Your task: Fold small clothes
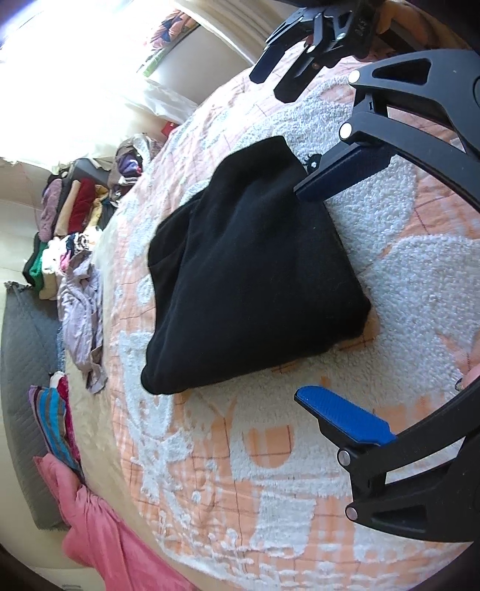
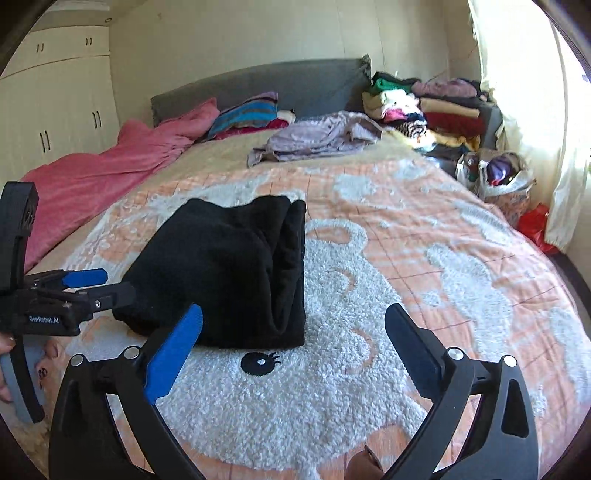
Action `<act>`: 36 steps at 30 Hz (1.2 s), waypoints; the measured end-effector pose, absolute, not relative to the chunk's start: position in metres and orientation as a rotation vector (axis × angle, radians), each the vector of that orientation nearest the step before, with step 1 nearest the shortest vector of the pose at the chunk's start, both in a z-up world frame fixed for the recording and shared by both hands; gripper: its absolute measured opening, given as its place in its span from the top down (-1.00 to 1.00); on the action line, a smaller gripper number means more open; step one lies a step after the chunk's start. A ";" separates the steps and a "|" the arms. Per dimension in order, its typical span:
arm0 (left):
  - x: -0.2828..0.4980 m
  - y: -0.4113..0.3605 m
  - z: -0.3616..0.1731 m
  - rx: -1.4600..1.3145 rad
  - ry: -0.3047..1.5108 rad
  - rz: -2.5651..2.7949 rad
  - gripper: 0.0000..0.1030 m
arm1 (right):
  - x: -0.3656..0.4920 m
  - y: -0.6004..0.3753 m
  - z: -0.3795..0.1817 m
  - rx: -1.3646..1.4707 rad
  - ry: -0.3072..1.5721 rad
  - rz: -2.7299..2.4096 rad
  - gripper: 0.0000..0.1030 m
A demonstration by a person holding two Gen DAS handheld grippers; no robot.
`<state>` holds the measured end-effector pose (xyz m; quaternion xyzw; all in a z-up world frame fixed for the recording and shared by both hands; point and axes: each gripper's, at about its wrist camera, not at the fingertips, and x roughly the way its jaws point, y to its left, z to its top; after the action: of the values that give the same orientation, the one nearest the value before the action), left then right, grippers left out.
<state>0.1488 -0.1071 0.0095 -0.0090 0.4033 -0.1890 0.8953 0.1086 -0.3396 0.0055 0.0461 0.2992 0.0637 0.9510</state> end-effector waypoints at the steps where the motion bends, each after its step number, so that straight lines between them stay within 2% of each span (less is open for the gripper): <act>1: 0.146 -0.105 0.011 -0.021 0.829 -0.391 -0.81 | 0.105 -0.338 0.007 0.093 0.598 0.129 -0.91; 17: 0.096 -0.065 0.016 -0.035 0.752 -0.366 -0.81 | 0.046 -0.316 0.016 0.126 0.521 0.094 -0.91; 36: 0.062 -0.025 -0.022 -0.021 0.740 -0.324 -0.81 | 0.019 -0.265 -0.028 0.013 0.561 -0.009 -0.91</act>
<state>0.0625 -0.0253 -0.0217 -0.0100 0.3601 -0.1577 0.9194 0.0188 -0.2650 -0.0281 0.0063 0.2768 -0.0042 0.9609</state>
